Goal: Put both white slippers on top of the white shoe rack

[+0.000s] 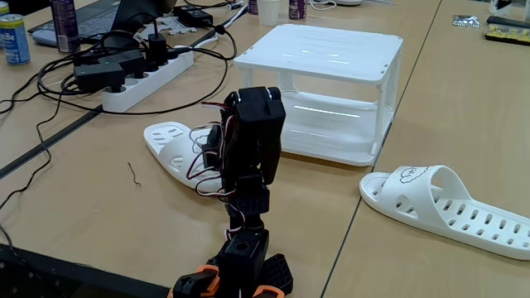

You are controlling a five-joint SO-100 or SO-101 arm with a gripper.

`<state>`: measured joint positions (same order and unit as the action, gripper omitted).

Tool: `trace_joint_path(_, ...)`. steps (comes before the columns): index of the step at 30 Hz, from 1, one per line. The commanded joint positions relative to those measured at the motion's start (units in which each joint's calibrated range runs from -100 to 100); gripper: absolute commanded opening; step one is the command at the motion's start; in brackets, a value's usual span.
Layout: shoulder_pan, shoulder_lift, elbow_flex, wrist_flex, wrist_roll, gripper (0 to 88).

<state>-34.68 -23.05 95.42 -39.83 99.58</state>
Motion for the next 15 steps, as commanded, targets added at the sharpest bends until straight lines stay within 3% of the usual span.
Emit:
trace_joint_path(1, 0.1, 0.1, -0.4, -0.8, 0.4, 21.3)
trace_joint_path(15, 0.0, 5.0, -3.0, -1.1, 0.4, 21.2)
